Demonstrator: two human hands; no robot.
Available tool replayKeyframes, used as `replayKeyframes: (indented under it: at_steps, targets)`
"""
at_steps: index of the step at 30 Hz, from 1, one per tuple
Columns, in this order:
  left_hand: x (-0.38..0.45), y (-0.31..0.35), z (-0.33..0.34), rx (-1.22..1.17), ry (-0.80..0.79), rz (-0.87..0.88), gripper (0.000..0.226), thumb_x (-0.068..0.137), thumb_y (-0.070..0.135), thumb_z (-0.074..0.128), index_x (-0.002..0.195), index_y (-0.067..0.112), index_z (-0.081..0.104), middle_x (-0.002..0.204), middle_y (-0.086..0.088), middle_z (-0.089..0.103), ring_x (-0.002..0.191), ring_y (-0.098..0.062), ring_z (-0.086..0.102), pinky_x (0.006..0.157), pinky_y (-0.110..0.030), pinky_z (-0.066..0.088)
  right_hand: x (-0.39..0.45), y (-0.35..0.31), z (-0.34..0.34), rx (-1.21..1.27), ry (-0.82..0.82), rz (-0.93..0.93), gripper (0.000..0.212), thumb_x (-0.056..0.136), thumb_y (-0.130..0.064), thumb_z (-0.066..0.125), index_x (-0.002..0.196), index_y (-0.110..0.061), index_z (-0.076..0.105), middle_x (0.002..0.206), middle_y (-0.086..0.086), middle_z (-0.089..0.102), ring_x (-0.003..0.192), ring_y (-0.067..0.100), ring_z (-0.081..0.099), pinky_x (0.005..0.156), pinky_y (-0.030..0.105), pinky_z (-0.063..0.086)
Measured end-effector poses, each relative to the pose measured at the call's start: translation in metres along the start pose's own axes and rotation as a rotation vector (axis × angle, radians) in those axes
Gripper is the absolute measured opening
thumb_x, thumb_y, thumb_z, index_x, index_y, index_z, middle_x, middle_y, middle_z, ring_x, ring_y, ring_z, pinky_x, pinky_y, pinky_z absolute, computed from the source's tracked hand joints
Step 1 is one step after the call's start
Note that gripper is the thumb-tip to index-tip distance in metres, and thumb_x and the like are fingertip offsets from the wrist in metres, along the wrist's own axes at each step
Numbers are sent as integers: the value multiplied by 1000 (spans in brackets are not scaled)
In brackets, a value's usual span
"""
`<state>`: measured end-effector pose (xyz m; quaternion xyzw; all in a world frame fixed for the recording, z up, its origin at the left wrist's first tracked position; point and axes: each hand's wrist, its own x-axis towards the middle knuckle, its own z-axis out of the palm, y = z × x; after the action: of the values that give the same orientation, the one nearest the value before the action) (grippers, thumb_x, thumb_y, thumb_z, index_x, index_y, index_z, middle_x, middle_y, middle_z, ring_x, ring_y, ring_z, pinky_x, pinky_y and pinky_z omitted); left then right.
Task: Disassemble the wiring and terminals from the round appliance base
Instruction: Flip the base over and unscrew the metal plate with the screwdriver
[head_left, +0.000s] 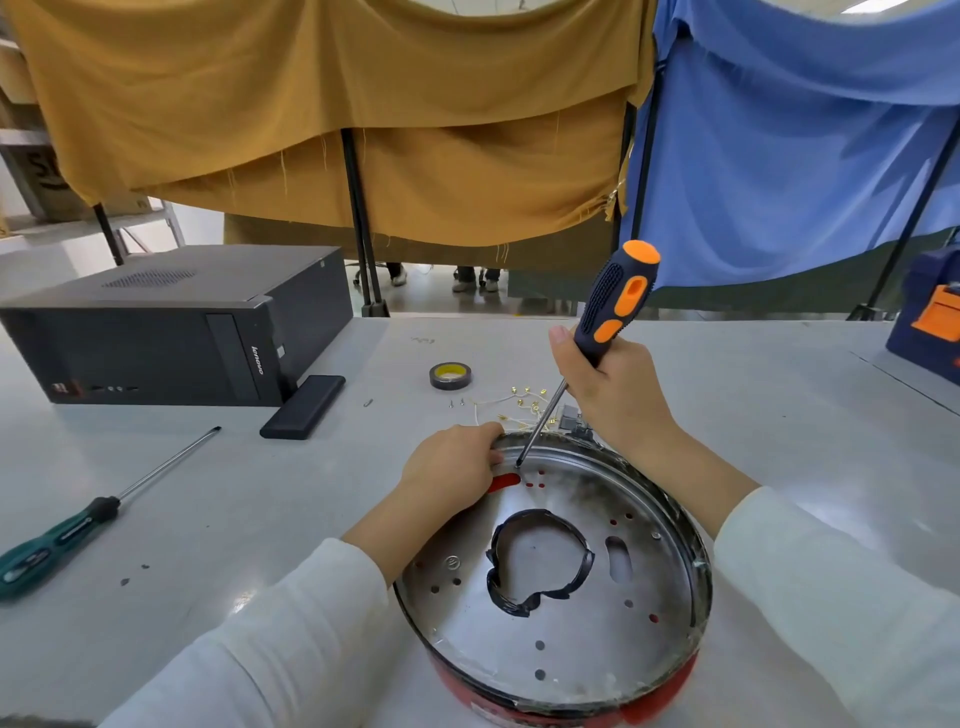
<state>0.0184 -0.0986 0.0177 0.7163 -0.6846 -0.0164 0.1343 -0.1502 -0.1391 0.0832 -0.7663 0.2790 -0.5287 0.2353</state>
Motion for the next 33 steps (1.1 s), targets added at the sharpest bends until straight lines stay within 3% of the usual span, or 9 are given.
replayKeyframes:
  at_steps: [5, 11, 17, 20, 27, 30, 33]
  targets:
    - [0, 0, 1, 4, 2, 4, 7, 96, 25, 42, 99, 24, 48, 103, -12, 64, 91, -33, 57, 66, -33, 38, 1, 0, 0, -12, 4, 9, 47, 92, -41, 49, 58, -8, 45, 45, -5, 42, 45, 9, 40, 48, 21, 33]
    - [2, 0, 2, 4, -10, -8, 14, 96, 28, 42, 106, 22, 50, 105, -12, 64, 93, -33, 57, 73, -36, 46, 0, -1, 8, -54, 103, 0, 44, 93, -37, 52, 54, -23, 39, 40, -8, 38, 45, 6, 43, 47, 10, 30]
    - [2, 1, 0, 0, -8, 1, 11, 97, 25, 41, 103, 22, 50, 103, -11, 64, 91, -32, 58, 72, -36, 46, 8, -7, 17, -103, 72, 73, 44, 96, -41, 48, 56, -23, 39, 41, -10, 42, 45, 5, 43, 44, 15, 29]
    - [2, 2, 0, 7, -15, -1, 7, 97, 27, 41, 98, 22, 47, 102, -11, 64, 90, -31, 57, 68, -34, 42, 18, -10, 21, -172, 5, 127, 43, 96, -45, 44, 59, -24, 39, 47, -8, 39, 46, 9, 41, 47, 26, 30]
    - [5, 0, 2, 12, -25, -24, 11, 96, 29, 40, 98, 21, 47, 102, -11, 63, 91, -32, 57, 65, -33, 39, 32, -15, 36, -295, 35, 175, 38, 97, -46, 39, 63, -29, 39, 55, -6, 46, 53, 13, 46, 48, 26, 27]
    - [5, -1, 4, 18, -19, -20, 16, 97, 29, 40, 106, 21, 49, 103, -11, 63, 91, -32, 57, 67, -34, 42, 39, -13, 37, -253, -100, 173, 38, 98, -45, 39, 65, -26, 37, 54, -6, 42, 50, 12, 42, 49, 26, 28]
    - [5, -1, 4, 15, -24, -18, 16, 96, 29, 41, 106, 21, 50, 104, -12, 63, 93, -33, 57, 70, -35, 44, 50, -13, 27, -14, -337, 237, 40, 98, -40, 42, 67, -18, 32, 48, -9, 29, 41, 9, 27, 46, 26, 25]
